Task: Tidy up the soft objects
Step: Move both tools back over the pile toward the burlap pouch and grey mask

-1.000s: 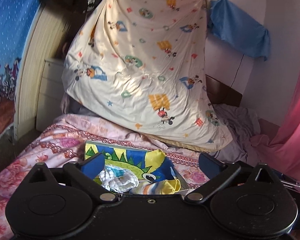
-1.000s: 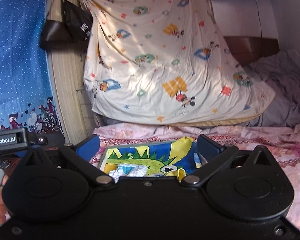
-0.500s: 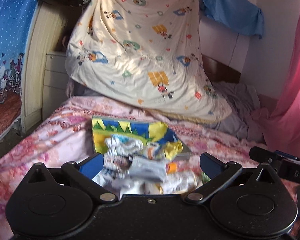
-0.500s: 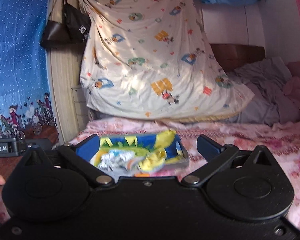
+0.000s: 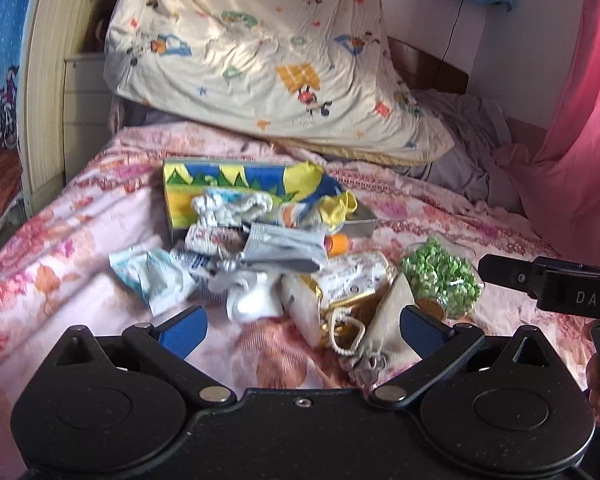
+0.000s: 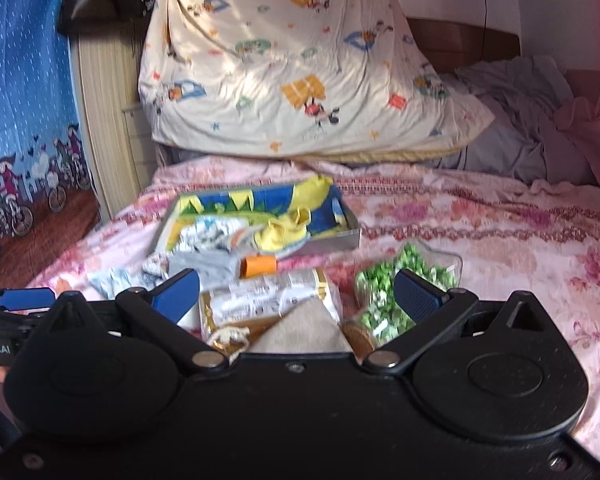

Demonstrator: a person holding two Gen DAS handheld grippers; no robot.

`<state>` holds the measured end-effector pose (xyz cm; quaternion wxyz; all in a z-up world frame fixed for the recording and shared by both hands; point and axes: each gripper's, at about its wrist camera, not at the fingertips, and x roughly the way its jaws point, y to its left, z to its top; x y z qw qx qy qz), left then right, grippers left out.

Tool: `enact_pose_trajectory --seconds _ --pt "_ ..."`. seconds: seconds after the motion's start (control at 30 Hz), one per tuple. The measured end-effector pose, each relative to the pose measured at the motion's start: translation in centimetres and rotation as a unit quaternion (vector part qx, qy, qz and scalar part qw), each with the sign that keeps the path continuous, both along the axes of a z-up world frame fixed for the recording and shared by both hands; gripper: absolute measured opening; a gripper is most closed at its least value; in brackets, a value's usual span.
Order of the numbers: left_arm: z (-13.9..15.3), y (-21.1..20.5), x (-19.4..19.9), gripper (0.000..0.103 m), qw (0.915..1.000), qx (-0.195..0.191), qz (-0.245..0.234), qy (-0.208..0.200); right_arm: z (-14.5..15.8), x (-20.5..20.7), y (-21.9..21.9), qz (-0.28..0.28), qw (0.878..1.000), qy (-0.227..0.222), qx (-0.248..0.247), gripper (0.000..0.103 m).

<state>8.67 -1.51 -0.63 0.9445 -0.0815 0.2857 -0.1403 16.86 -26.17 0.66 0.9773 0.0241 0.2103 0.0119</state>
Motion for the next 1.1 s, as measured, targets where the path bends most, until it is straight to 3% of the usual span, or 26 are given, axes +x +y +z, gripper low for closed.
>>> enact_pose_trajectory --seconds 0.5,0.77,0.9,1.1 --pt "-1.2 -0.6 0.7 0.102 0.9979 0.046 0.001 0.047 -3.7 2.6 2.1 0.026 0.995 0.096 -0.030 0.102" --pt "-0.8 -1.5 1.3 0.102 0.9942 0.090 -0.019 0.055 -4.0 3.1 3.1 0.050 0.990 0.130 -0.027 0.102" --pt "-0.6 -2.3 1.9 0.102 0.9900 0.121 -0.032 0.064 -4.8 4.6 3.7 0.068 0.983 0.172 -0.022 0.102" --pt "-0.2 -4.0 3.3 0.102 0.9757 0.197 -0.078 0.055 -6.7 7.1 3.1 0.063 0.970 0.234 0.022 0.102"
